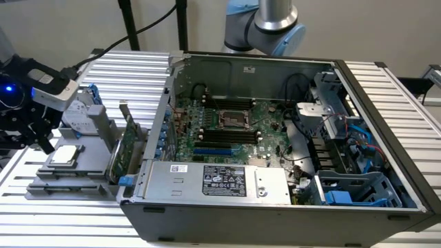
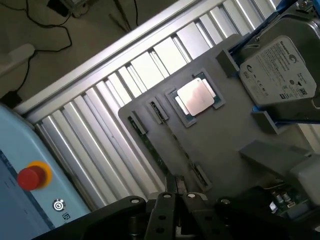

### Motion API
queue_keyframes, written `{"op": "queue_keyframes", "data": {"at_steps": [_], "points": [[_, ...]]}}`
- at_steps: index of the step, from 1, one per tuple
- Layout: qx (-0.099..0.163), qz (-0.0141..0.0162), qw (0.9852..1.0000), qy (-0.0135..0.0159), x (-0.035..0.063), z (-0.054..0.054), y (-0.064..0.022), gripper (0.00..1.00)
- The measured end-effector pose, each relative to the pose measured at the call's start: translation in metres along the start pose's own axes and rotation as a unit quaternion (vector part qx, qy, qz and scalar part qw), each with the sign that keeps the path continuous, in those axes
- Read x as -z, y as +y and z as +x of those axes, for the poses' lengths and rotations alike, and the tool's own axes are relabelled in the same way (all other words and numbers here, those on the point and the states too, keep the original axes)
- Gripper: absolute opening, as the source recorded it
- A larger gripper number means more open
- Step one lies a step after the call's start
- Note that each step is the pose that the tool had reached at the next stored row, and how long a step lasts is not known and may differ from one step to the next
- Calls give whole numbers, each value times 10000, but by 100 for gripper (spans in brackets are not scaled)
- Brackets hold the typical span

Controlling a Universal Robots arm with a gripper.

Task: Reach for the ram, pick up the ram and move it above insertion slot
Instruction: 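Pick up the ram and move it above insertion slot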

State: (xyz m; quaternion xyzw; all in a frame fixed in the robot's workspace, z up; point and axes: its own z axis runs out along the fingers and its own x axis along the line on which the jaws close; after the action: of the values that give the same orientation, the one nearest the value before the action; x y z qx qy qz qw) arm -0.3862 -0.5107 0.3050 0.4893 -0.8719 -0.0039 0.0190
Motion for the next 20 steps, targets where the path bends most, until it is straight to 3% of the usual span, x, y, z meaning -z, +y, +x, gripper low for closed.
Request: {"op": "queue_keyframes", "data": {"at_steps": [5,10,15,20], "points": [[452,13,9990,11,-14,0,0,11],[902,27,9959,23,-26,-1,-1,11],[1354,40,9908,34,-30,-1,-1,11],[1808,53,9835,45,-32,-1,-1,11]]}}
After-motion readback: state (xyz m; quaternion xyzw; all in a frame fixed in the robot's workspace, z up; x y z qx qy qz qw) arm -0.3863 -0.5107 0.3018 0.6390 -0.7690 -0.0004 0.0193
